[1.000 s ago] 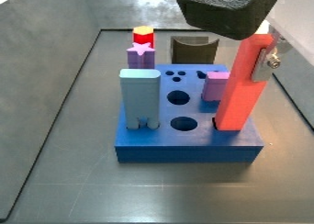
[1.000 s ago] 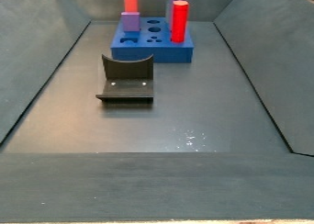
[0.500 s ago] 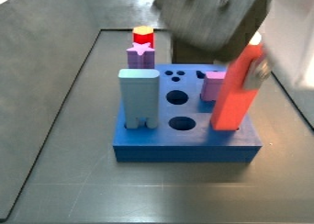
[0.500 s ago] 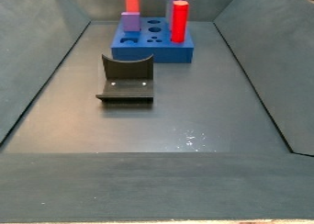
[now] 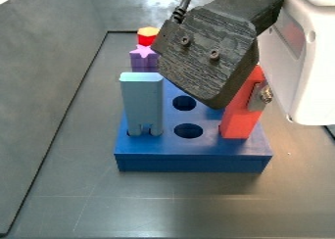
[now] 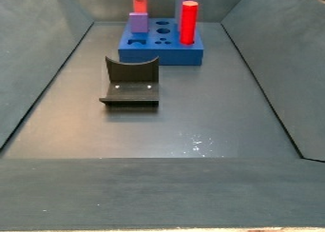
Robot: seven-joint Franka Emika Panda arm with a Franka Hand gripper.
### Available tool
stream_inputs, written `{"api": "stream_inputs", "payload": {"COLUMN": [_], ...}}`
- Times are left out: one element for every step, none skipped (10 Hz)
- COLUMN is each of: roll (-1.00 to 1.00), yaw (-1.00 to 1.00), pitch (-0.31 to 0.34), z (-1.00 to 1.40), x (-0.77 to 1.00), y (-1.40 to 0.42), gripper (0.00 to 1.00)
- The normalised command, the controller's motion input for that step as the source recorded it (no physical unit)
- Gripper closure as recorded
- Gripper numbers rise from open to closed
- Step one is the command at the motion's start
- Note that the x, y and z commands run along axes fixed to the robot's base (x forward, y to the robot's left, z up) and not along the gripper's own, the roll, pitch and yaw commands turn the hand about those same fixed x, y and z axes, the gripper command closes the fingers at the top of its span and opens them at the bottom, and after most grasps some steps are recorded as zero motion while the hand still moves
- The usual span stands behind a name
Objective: Pick up the rectangle object. Move up. Move to above the board. Insert the rectangle object.
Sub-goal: Insert the rectangle object.
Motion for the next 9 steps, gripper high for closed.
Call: {"api": "stream_inputs", "payload": {"roll": [-0.01,-0.39,-0.46,-0.48,-0.38,-0.14,0.00,0.00,0.00], "yaw": [0.00,0.00,0.03,0.00,0.00,0.00,0.00,0.00,0.00], "pitch": [-0.053,-0.254,-0.207,-0.199,-0.137,-0.124,-0.053,0.000,0.000], "z": [-0.21,-0.23,-0.23,-0.22,-0.40,-0.25,-0.03,0.00,0.00], "x": [0.03,-0.01,0.00,0.00,0.05,0.00,0.00,0.00,0.00], "y": [0.10,0.73,0.73,0.67,0.55,0.14,0.00,0.00,0.00], "gripper": [1.00,1.00,1.00,1.00,1.00,1.00,1.00,1.00,1.00]}}
